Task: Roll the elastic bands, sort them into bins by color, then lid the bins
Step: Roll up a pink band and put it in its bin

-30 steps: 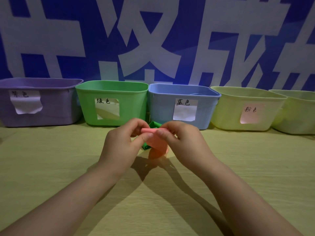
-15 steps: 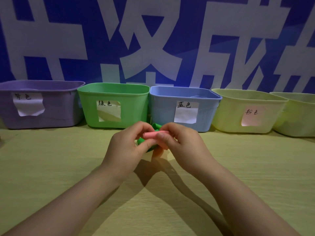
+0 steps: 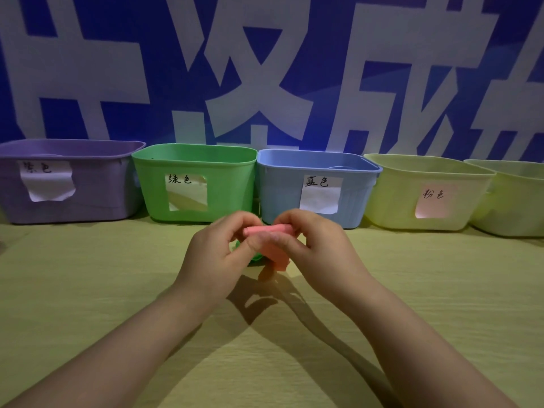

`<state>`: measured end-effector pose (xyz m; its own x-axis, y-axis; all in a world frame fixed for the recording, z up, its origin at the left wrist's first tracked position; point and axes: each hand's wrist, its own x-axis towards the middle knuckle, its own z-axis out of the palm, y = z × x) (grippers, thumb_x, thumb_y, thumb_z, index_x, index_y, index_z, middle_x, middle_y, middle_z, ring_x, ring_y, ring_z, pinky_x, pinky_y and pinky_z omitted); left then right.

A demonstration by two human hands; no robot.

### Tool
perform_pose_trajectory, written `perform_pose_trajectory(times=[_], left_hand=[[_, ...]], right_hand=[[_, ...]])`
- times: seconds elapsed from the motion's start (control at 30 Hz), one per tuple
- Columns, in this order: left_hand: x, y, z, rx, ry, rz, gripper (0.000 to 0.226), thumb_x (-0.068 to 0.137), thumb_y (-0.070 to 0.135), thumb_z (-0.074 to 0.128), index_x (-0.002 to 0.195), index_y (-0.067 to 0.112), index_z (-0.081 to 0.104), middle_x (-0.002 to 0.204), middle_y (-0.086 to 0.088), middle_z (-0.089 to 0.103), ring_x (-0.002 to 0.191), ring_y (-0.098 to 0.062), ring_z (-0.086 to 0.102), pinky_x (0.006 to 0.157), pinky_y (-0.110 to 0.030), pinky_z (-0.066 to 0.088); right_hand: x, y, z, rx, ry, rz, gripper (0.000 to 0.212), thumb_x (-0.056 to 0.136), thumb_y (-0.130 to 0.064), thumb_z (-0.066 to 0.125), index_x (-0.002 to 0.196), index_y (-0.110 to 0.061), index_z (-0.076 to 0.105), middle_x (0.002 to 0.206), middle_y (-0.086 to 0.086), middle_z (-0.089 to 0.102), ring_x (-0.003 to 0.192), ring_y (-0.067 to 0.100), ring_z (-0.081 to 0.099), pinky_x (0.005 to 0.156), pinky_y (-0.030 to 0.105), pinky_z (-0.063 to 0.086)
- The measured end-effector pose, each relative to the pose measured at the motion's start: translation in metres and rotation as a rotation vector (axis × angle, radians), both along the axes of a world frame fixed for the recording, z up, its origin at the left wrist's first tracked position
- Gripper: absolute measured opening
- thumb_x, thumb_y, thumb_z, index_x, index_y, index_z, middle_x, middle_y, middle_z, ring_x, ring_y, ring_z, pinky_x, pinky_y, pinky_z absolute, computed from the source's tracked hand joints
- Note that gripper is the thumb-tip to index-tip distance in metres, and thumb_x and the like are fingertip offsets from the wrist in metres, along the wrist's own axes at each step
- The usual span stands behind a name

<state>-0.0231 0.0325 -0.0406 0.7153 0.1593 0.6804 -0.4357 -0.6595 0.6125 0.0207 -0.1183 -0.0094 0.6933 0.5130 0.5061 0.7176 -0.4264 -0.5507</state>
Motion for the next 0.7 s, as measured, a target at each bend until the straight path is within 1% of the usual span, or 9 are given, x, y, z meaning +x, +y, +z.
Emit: perform_pose_trajectory(times=[0.1,0.2,0.23,0.3,0.37,0.43,0.57,0.63,0.7], left_hand=[[-0.0004,-0.0003,0.0025,0.034,-0.024,0.030,0.015,0.073,0.041,0.064,0.084,0.037,0.056,0.083,0.013,0.061,0.083,-0.004,0.055,0.070,-0.017,0.044],[-0.0006,0.0000,0.0027,0.060,-0.030,0.041,0.009,0.080,0.029,0.068,0.084,0.029,0.061,0.081,0.014,0.061,0.083,-0.005,0.055,0.069,-0.019,0.044],[-0.0007,0.0002,0.0026,0.061,-0.025,0.045,0.006,0.081,0.029,0.067,0.084,0.027,0.061,0.080,0.015,0.061,0.083,-0.004,0.055,0.069,-0.018,0.043],[-0.0007,0.0007,0.0027,0.075,-0.014,0.057,0.009,0.082,0.034,0.058,0.086,0.026,0.062,0.079,0.015,0.060,0.083,-0.003,0.055,0.066,-0.017,0.043],[-0.0005,0.0015,0.0025,0.077,-0.005,0.062,0.014,0.083,0.037,0.053,0.086,0.027,0.062,0.078,0.016,0.059,0.081,-0.003,0.054,0.063,-0.014,0.041],[-0.0010,0.0011,0.0032,0.063,0.005,0.056,0.020,0.088,0.042,0.053,0.085,0.025,0.063,0.074,0.015,0.057,0.076,0.000,0.053,0.059,-0.010,0.037],[-0.0025,-0.0021,0.0049,-0.006,0.066,0.014,0.037,0.080,0.051,0.042,0.082,0.021,0.065,0.064,0.012,0.053,0.064,0.002,0.050,0.054,-0.010,0.035],[-0.0024,-0.0022,0.0040,-0.020,0.068,0.003,0.030,0.085,0.054,0.050,0.084,0.028,0.063,0.070,0.012,0.057,0.069,0.001,0.052,0.057,-0.012,0.039],[-0.0022,-0.0019,0.0038,-0.015,0.052,0.006,0.015,0.079,0.046,0.059,0.086,0.033,0.061,0.078,0.012,0.062,0.077,-0.002,0.056,0.062,-0.014,0.043]], right_hand=[[-0.0014,0.0001,0.0010,-0.028,0.012,0.009,0.014,0.090,-0.039,0.052,0.088,-0.028,0.060,0.072,-0.014,0.055,0.072,0.005,0.053,0.064,0.024,0.041],[-0.0005,0.0004,-0.0010,0.004,0.086,0.045,0.017,0.091,-0.042,0.048,0.078,-0.034,0.057,0.069,-0.012,0.059,0.069,0.003,0.054,0.062,0.025,0.042],[-0.0003,0.0006,-0.0017,0.018,0.103,0.049,0.016,0.091,-0.043,0.049,0.078,-0.035,0.055,0.068,-0.013,0.058,0.068,0.001,0.054,0.060,0.023,0.042],[-0.0007,0.0010,-0.0021,0.055,0.146,0.062,0.010,0.087,-0.045,0.053,0.088,-0.035,0.055,0.073,-0.017,0.057,0.071,-0.003,0.055,0.061,0.017,0.042],[-0.0009,0.0005,-0.0026,0.074,0.148,0.065,0.026,0.081,-0.046,0.061,0.103,-0.035,0.051,0.081,-0.020,0.054,0.078,-0.006,0.055,0.067,0.014,0.046],[-0.0014,0.0007,-0.0024,0.061,0.092,0.063,0.022,0.081,-0.039,0.065,0.098,-0.034,0.051,0.080,-0.020,0.055,0.079,-0.005,0.055,0.069,0.016,0.048],[-0.0006,0.0004,-0.0022,0.085,0.073,0.053,0.008,0.086,-0.030,0.062,0.085,-0.031,0.055,0.073,-0.016,0.057,0.067,-0.006,0.056,0.053,0.006,0.041],[0.0000,0.0005,-0.0022,0.065,0.054,0.039,0.004,0.088,-0.031,0.060,0.087,-0.031,0.055,0.073,-0.015,0.056,0.066,0.001,0.056,0.051,0.007,0.039],[0.0002,0.0002,-0.0016,0.027,0.032,0.024,0.002,0.090,-0.033,0.057,0.090,-0.031,0.057,0.073,-0.016,0.054,0.067,0.003,0.053,0.053,0.008,0.039]])
